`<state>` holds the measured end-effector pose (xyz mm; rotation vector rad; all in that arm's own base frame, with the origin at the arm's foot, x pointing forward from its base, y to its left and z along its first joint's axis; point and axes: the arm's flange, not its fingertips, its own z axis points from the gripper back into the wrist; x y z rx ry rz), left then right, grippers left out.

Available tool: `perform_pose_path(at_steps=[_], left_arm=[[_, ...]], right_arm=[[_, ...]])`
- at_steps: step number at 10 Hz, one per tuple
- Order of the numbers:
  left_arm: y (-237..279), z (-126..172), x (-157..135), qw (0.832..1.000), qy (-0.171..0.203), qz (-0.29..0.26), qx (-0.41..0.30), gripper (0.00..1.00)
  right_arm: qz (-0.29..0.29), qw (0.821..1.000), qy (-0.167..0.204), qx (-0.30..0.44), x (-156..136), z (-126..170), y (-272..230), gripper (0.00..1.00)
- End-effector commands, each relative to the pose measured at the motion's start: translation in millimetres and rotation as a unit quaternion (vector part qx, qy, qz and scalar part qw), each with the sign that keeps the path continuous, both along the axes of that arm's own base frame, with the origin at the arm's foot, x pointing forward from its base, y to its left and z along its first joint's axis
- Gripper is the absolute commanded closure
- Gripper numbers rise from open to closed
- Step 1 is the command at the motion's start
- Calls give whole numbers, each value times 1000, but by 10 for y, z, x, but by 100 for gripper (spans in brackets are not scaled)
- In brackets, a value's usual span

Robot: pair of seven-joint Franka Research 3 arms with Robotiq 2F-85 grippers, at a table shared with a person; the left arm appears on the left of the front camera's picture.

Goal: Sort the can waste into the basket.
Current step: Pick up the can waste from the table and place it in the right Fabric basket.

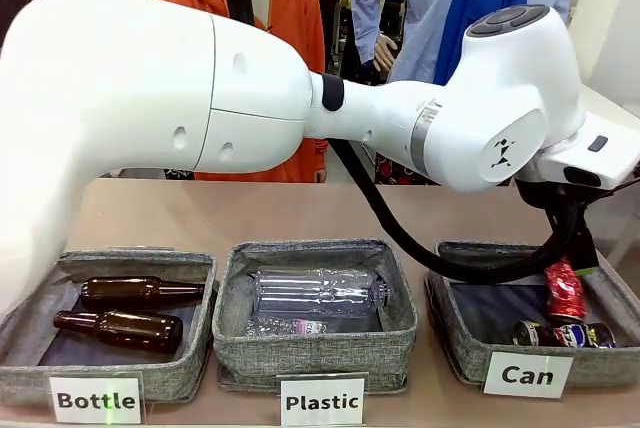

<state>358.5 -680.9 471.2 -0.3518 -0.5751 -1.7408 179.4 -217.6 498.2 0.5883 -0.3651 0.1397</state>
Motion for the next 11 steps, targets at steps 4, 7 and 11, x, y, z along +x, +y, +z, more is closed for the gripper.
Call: perform_pose_path(at_steps=[4, 7, 11], left_arm=[[1502, 425, -293, 996, 87, 14, 33, 0], [2854, 705, -301, 985, 120, 117, -40, 0], [4768, 594, -20, 882, 315, 308, -168, 0]], right_arm=[[56, 997, -41, 18, 532, 126, 216, 0], [156, 984, -44, 81, 1330, 292, 972, 0], [156, 959, -35, 234, 1979, 223, 2250, 0]])
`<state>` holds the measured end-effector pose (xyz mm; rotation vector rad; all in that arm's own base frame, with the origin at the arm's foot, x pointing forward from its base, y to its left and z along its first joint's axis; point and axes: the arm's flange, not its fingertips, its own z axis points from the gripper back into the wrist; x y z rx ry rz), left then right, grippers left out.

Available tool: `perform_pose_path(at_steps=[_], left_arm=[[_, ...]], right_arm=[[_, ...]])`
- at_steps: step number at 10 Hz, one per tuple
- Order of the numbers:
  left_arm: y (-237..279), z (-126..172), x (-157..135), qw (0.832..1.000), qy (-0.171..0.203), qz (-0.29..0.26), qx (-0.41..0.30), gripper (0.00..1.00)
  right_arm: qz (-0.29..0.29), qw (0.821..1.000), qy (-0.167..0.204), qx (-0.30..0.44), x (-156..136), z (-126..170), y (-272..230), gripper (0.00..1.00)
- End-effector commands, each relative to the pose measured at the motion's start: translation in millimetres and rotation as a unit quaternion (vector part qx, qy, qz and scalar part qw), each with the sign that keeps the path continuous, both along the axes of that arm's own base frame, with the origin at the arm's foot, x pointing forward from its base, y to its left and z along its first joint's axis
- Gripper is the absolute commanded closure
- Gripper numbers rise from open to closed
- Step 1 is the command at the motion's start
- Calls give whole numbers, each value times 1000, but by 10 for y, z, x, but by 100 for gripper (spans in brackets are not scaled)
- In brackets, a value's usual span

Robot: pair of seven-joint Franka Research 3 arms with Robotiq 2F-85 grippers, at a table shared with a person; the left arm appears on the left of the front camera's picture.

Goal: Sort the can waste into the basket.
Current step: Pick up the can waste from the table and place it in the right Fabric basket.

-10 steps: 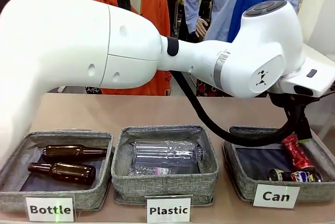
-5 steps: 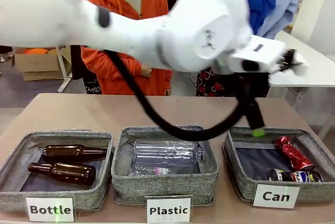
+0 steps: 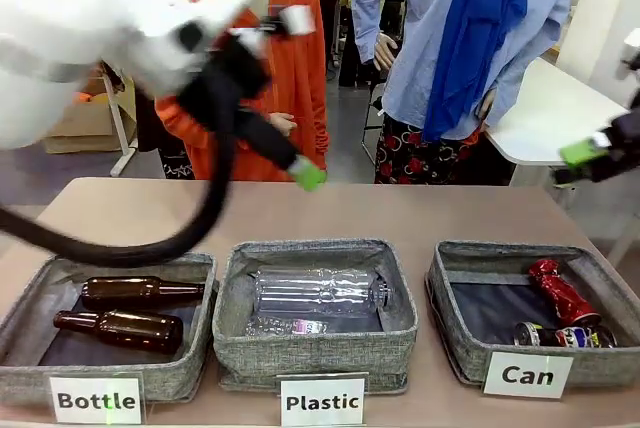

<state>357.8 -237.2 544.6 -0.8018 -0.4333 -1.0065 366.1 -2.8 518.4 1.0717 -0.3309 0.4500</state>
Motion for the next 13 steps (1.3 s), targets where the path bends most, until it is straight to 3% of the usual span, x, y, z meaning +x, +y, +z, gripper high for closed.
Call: perform_pose_path(at_steps=[1, 2, 3, 4, 6, 7, 13], left_arm=[[836, -336, 32, 985, 92, 130, -70, 0], [1246, -542, 8, 969, 135, 176, -112, 0], [1623, -766, -35, 945, 166, 238, -152, 0], [1944, -992, -81, 924, 183, 275, -191, 0], [2366, -1376, -136, 891, 191, 316, -264, 0], [2213, -1053, 45, 922, 204, 282, -172, 0], [2213, -1053, 45, 922, 204, 282, -172, 0]], right_arm=[[-51, 997, 27, 58, 226, -73, 337, 0], [-79, 990, 65, 98, 336, -156, 442, 0], [-100, 987, 64, 110, 497, -293, 466, 0], [-83, 983, 99, 127, 636, -448, 430, 0], [-128, 982, 118, 79, 857, -774, 207, 0], [-88, 985, 97, 111, 609, -596, 412, 0], [-88, 985, 97, 111, 609, -596, 412, 0]])
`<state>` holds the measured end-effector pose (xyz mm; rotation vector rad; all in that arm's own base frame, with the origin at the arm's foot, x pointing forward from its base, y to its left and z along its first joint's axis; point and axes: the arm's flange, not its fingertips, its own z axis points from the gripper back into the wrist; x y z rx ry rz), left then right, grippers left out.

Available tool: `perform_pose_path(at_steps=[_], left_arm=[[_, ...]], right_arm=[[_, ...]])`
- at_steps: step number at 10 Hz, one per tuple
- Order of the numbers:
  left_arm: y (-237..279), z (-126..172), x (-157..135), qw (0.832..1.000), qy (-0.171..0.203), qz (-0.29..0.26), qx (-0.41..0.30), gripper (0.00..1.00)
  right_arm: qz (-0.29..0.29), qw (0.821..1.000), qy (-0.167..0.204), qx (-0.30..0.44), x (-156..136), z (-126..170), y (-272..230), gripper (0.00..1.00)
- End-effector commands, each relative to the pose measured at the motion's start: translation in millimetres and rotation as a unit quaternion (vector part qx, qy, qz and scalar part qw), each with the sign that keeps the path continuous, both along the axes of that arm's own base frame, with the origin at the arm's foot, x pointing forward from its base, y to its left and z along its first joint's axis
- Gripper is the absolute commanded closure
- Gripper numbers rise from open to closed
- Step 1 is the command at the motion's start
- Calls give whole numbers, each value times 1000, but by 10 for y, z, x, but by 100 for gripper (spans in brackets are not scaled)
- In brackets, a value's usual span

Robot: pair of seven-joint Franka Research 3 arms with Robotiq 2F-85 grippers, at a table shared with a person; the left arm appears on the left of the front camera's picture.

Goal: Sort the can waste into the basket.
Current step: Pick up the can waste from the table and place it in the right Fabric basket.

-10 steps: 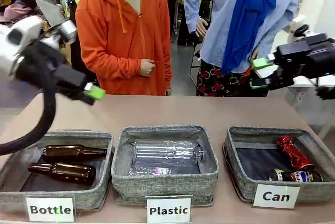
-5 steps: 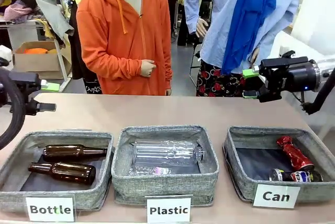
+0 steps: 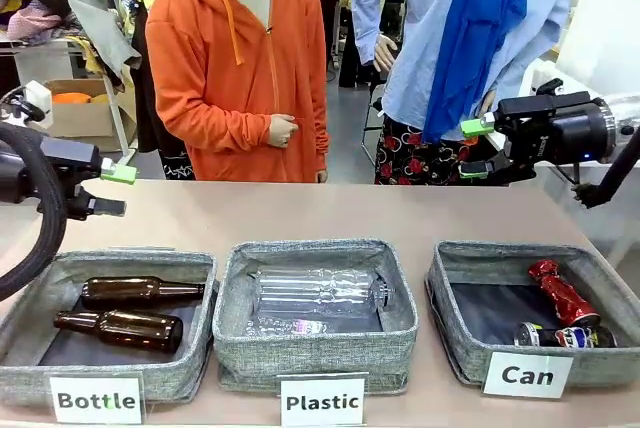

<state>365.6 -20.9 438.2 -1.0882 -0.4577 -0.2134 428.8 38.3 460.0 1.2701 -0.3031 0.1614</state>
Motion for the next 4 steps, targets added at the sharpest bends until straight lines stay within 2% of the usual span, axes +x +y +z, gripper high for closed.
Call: perform_pose_path(at_steps=[1, 4], left_arm=[[50, 11, -33, 1000, 5, -2, -1, 0], [50, 11, -33, 1000, 5, -2, -1, 0]], right_arm=[[-4, 1000, 3, 6, -17, -12, 0, 0], [-4, 1000, 3, 6, -17, -12, 0, 0]])
